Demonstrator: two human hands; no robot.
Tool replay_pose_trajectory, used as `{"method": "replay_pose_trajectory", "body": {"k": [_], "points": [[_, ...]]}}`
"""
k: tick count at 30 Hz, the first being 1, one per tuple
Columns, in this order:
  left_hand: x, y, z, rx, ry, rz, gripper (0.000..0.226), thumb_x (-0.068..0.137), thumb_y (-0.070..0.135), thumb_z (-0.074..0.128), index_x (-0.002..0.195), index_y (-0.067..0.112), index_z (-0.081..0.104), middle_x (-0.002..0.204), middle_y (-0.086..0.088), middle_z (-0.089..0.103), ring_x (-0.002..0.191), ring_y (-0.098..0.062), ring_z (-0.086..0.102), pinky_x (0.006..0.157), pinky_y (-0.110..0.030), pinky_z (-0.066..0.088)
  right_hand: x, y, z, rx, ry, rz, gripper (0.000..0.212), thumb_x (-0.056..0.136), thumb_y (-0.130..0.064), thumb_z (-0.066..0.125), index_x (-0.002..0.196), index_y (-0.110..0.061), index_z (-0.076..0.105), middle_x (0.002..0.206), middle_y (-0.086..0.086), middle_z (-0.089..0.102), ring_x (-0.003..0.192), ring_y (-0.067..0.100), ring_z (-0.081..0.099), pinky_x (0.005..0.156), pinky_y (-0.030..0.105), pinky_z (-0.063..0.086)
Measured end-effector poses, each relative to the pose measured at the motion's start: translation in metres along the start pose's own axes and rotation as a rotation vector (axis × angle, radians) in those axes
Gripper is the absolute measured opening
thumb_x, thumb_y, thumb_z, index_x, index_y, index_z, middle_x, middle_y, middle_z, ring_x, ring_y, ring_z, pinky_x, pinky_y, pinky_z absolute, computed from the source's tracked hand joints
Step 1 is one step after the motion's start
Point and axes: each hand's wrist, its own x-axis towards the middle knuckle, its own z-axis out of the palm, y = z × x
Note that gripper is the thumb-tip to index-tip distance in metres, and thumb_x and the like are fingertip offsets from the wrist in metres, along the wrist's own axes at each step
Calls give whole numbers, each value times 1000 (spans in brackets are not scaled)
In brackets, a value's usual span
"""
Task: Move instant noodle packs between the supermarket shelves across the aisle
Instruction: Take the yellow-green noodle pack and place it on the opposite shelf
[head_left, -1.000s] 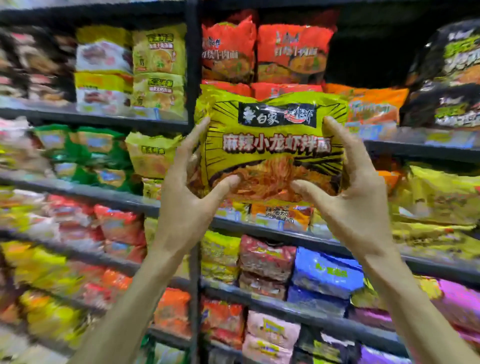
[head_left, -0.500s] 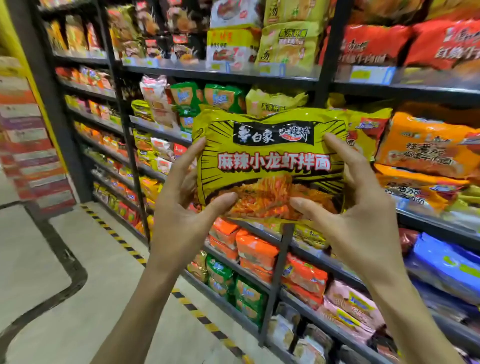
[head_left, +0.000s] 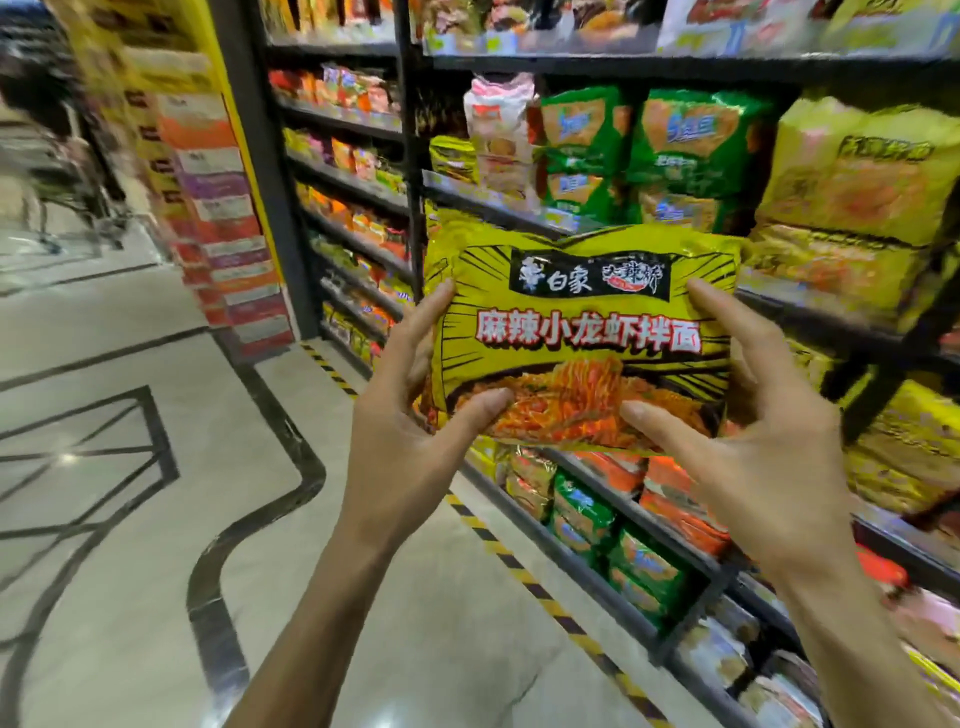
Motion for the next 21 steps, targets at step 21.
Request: {"method": "replay_pose_trajectory", "body": {"k": [21], "points": [[90, -160, -178, 178, 92, -192, 78, 84, 12, 78, 149, 32, 40, 133, -2, 67, 118, -15, 68, 90, -25, 57, 112, 39, 255, 6, -364, 56, 91, 71, -24, 83, 144, -53, 38, 122, -51, 47, 112, -17, 54, 95, 15, 45]]}}
